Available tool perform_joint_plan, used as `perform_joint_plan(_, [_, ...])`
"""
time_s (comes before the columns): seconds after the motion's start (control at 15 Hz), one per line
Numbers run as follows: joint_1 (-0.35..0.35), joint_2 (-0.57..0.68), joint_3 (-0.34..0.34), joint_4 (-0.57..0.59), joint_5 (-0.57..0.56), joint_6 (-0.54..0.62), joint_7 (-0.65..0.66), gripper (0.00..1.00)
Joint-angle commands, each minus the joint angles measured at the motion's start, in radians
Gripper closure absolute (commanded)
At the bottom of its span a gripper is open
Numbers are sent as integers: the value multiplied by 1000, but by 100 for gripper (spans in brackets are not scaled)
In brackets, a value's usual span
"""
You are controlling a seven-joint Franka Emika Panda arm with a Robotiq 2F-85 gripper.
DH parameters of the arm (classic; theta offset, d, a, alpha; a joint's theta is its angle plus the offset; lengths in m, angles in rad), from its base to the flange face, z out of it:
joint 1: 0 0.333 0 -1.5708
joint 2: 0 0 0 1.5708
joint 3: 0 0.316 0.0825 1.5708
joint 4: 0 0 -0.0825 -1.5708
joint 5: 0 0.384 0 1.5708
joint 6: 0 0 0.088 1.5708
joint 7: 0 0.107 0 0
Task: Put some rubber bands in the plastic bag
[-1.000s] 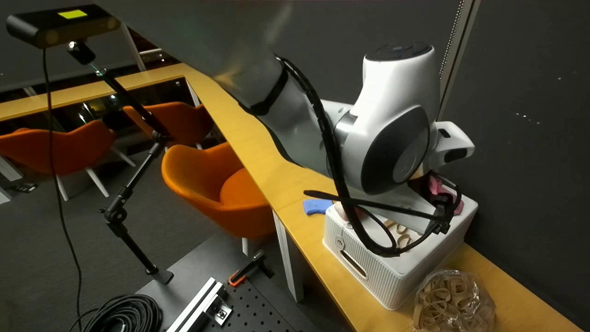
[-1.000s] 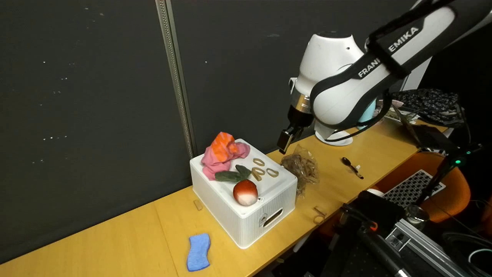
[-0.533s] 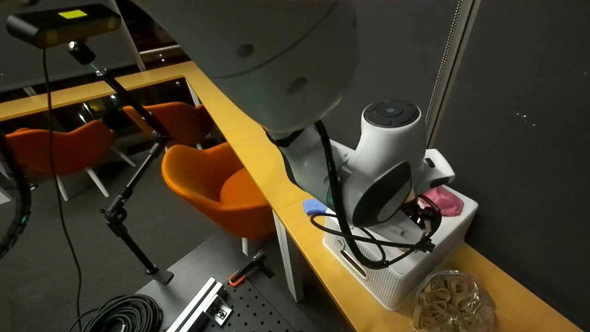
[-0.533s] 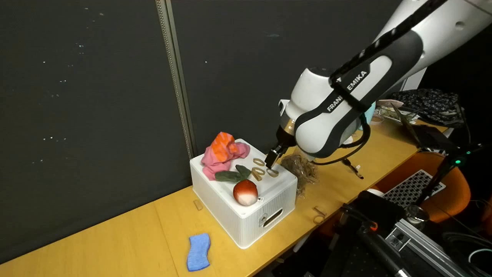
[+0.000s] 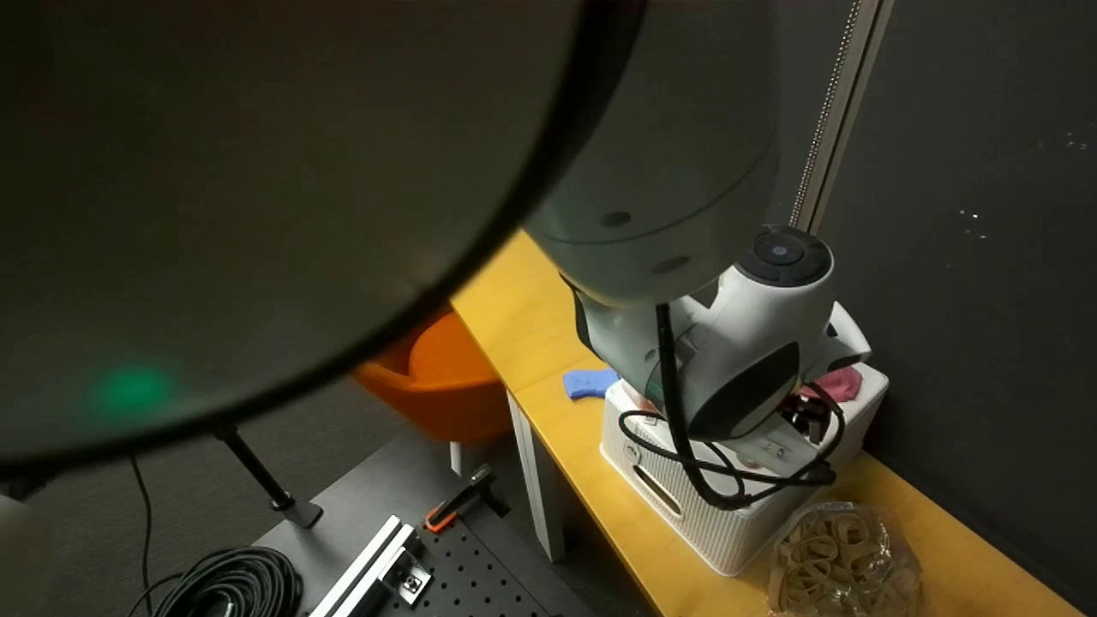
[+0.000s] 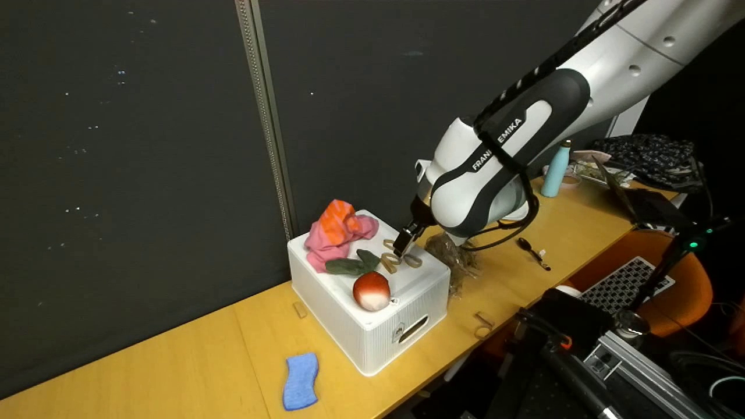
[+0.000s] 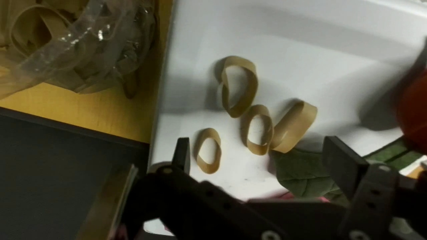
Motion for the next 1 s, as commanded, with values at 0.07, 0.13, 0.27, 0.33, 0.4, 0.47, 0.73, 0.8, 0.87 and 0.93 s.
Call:
perform_joint_plan(0.07, [20,72,-41,100,5,-63,-2,0])
perform_joint_plan(0.13, [28,83,-49,112,3,-68,0,0])
perform_joint_plan(0.27, [35,101,-52,132,5,-78,2,0])
perform_joint_plan(0.33, [39,108,-53,139,4,-79,3,0])
perform_joint_plan(0.4, [42,114,-51,146,5,-85,4,0])
perform_joint_plan(0.47, [46,120,-50,149,5,-87,4,0])
perform_joint_plan(0.73, [80,142,-56,161,-3,-85,8,0])
perform_joint_plan(0.8, [86,146,-54,163,-2,-85,8,0])
perform_joint_plan(0.87, [93,147,-56,160,-4,-84,9,0])
perform_joint_plan(0.93, [96,150,-57,160,-6,-80,6,2])
